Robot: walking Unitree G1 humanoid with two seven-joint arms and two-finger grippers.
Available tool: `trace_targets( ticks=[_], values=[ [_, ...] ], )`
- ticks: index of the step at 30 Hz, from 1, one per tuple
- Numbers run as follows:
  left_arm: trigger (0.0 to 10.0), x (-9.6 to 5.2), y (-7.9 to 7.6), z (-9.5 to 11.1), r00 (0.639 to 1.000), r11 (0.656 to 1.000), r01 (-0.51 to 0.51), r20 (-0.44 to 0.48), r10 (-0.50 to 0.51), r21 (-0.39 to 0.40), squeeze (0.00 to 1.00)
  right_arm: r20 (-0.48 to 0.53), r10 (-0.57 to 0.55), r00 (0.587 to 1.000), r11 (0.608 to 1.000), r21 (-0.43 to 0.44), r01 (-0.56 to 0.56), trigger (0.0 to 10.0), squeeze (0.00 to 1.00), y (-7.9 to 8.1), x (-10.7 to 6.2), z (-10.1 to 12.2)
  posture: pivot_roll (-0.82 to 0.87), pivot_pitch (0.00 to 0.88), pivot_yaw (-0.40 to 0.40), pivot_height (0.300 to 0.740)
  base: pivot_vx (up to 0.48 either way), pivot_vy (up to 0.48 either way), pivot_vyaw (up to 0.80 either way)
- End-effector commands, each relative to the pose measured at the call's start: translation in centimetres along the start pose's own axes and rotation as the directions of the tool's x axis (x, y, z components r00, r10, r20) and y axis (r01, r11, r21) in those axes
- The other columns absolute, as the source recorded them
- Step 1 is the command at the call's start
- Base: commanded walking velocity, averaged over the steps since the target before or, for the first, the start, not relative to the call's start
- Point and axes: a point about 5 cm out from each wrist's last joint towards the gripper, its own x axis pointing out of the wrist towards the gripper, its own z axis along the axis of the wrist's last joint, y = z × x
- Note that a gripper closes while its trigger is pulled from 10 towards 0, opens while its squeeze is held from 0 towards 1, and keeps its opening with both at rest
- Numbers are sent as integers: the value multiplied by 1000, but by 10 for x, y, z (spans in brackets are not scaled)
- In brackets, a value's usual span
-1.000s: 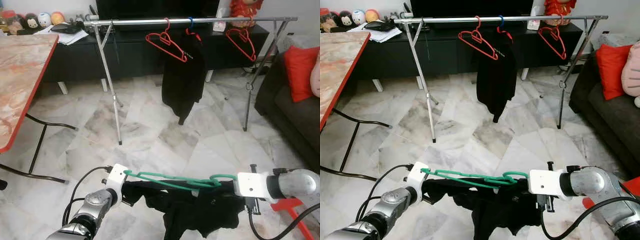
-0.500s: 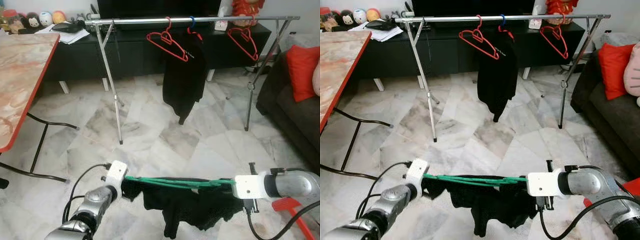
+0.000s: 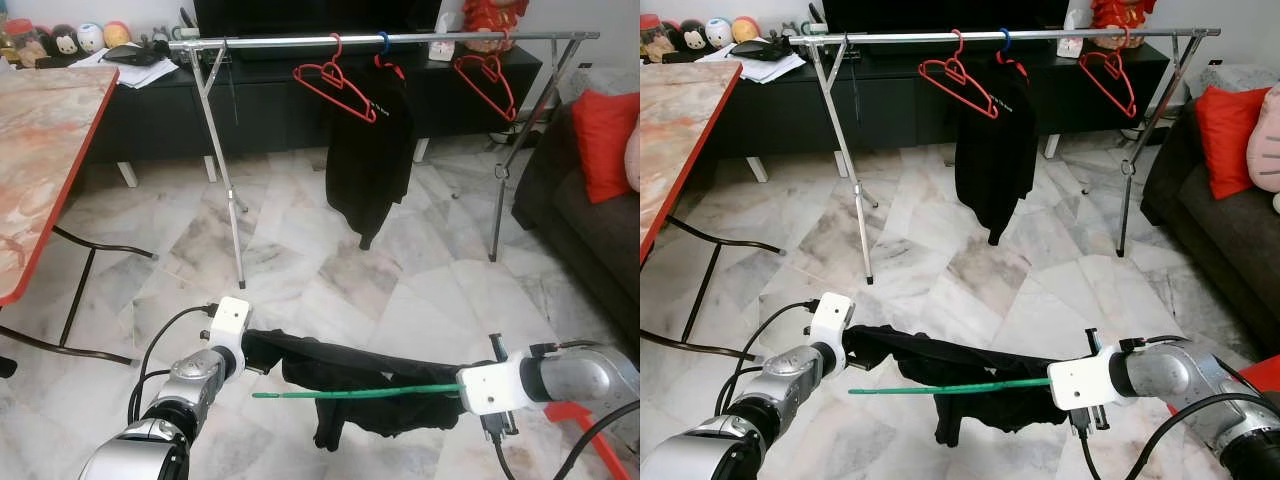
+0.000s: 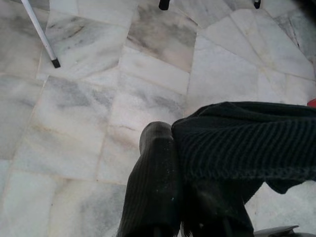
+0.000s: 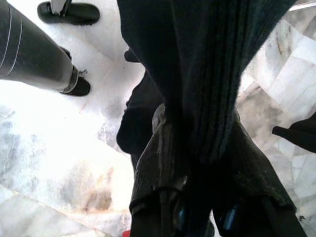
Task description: Hang hanger
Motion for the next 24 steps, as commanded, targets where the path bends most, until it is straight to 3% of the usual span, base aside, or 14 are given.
trace_targets(
  ticks=[1,5,14,24],
  values=[
    [10000,-15,44,10,983,983,-177,28,179,-43,0,-259,100,961,992,95,-78,0,0,19,-29,-51,-209,42,8,740,0,0,0],
    [10000,-14,43,11,985,985,-170,30,172,-41,0,-284,53,957,996,90,-28,0,0,14,-25,-52,-206,38,8,740,0,0,0],
    [10000,-12,39,12,988,988,-151,22,151,-26,0,-376,60,925,997,65,-39,0,0,15,-25,-61,-208,36,8,740,0,0,0],
    [10000,-11,38,14,991,991,-131,-1,132,19,0,-432,-45,901,995,65,80,0,0,5,-21,-66,-202,55,4,740,0,0,0]
  ],
)
